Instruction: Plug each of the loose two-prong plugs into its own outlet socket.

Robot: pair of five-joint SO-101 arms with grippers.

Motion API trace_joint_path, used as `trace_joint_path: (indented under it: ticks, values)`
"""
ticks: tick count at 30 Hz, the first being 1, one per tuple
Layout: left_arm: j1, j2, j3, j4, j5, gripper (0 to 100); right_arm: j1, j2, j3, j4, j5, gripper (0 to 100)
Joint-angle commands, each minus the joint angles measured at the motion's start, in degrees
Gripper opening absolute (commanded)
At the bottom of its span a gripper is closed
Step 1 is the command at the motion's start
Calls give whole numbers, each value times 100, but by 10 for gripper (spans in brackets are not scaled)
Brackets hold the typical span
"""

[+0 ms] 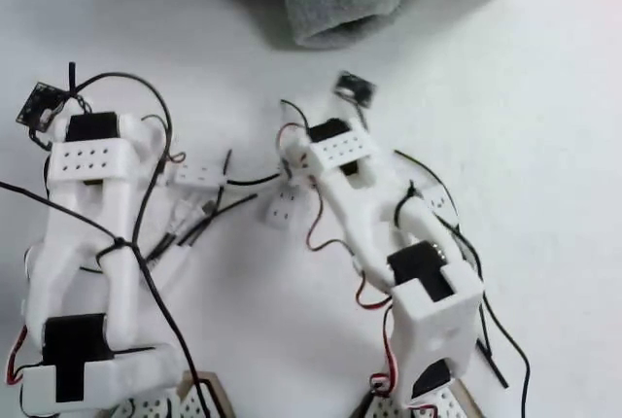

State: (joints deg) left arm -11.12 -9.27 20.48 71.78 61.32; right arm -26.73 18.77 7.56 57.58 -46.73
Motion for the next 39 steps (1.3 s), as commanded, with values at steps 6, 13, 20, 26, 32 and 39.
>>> trace_joint_path:
  ticks: [6,13,20,26,32,39]
  values:
    - [-40,-40,-211,-123,-70,23,92,-57,-334,470,440,151]
    - [-57,-40,-211,-123,-70,23,-725,-400,-457,901,484,380]
    - [-66,-40,-211,-123,-70,23,-1024,-497,-325,892,501,380]
    - [-66,-40,-229,-123,-70,23,-1077,-1253,-308,892,800,380]
    - [-66,-40,-237,-123,-79,23,-1763,-1077,-299,673,800,380]
    - [-66,-48,-255,-123,-554,23,-1868,57,-396,-251,809,380]
